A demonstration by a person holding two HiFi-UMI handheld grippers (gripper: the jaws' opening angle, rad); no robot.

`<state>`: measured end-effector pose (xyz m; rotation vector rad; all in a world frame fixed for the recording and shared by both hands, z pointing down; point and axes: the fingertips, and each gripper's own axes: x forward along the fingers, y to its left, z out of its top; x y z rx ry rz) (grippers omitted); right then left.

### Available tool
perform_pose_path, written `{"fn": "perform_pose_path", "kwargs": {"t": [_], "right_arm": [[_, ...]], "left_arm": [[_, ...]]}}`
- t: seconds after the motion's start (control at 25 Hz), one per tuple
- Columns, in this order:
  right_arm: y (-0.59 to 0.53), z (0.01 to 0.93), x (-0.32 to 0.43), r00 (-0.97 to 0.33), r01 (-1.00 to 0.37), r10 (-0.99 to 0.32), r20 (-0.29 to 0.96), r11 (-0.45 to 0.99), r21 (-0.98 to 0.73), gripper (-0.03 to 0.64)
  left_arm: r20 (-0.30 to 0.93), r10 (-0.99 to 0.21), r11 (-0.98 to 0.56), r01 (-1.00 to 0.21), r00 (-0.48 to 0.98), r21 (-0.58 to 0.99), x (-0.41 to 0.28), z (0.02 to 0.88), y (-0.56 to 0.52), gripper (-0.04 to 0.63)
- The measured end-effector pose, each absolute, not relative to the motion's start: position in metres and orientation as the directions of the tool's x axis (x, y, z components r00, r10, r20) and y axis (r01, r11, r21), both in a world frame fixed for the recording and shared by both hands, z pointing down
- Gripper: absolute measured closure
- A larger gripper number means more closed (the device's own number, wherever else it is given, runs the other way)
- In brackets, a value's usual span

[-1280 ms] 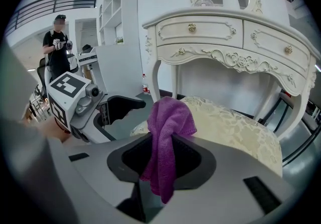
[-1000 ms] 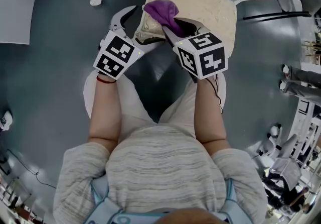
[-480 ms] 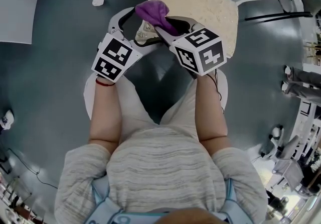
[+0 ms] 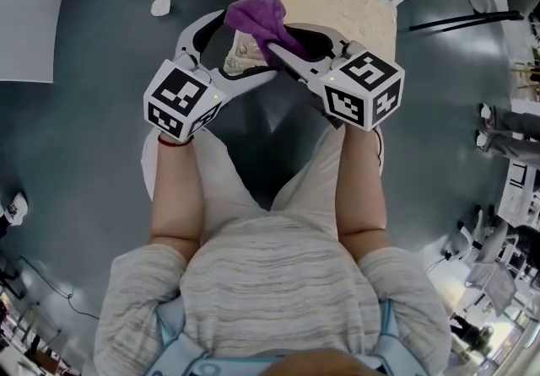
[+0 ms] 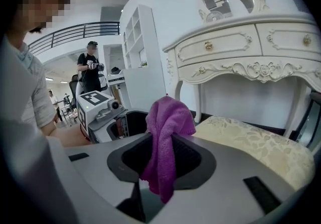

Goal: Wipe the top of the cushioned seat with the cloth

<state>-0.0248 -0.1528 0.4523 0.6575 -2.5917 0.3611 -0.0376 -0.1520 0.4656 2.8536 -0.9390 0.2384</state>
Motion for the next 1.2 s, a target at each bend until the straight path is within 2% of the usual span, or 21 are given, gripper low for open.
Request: {"fn": "perform_pose_path", "kwargs": {"t": [0.2, 0.28, 0.36, 0.48, 0.6, 0.76, 0.84, 0.96, 1.2], "right_arm": [[-0.164, 0.437, 0.011, -0.764, -0.572, -0.496, 0.412, 0.816, -0.079, 0.511], [-0.166, 0.430, 0.025, -0.761, -0.598, -0.535, 0.368, 0.798, -0.075, 0.511], [-0.165, 0.424, 0.038, -0.751, -0.622, -0.571, 0.330, 0.781, -0.064, 0.511], [-0.161, 0.417, 0.056, -0.739, -0.647, -0.610, 0.285, 0.761, -0.050, 0.511], [-0.158, 0.413, 0.072, -0.728, -0.670, -0.642, 0.240, 0.740, -0.054, 0.511], [-0.154, 0.409, 0.090, -0.708, -0.695, -0.676, 0.202, 0.718, -0.036, 0.511], [-0.152, 0.406, 0.096, -0.696, -0.709, -0.694, 0.185, 0.705, -0.023, 0.511], [-0.150, 0.404, 0.109, -0.673, -0.732, -0.720, 0.169, 0.681, -0.010, 0.511], [-0.148, 0.399, 0.134, -0.629, -0.772, -0.763, 0.147, 0.636, -0.005, 0.511]], "left_arm": [[0.122, -0.553, -0.821, -0.564, 0.824, 0.087, -0.027, 0.455, -0.153, 0.038], [0.089, -0.560, -0.820, -0.566, 0.824, 0.082, -0.025, 0.447, -0.155, 0.065], [0.045, -0.570, -0.816, -0.572, 0.820, 0.088, -0.026, 0.439, -0.156, 0.134], [0.010, -0.581, -0.810, -0.579, 0.814, 0.090, -0.027, 0.434, -0.157, 0.205], [-0.001, -0.586, -0.808, -0.584, 0.810, 0.078, -0.024, 0.432, -0.160, 0.299], [0.001, -0.594, -0.804, -0.593, 0.805, 0.036, -0.016, 0.432, -0.164, 0.457], [-0.002, -0.594, -0.804, -0.594, 0.805, 0.027, -0.015, 0.432, -0.164, 0.508], [-0.023, -0.583, -0.812, -0.582, 0.812, 0.038, -0.014, 0.429, -0.164, 0.546], [-0.019, -0.574, -0.819, -0.573, 0.819, 0.036, -0.011, 0.428, -0.163, 0.561]]}}
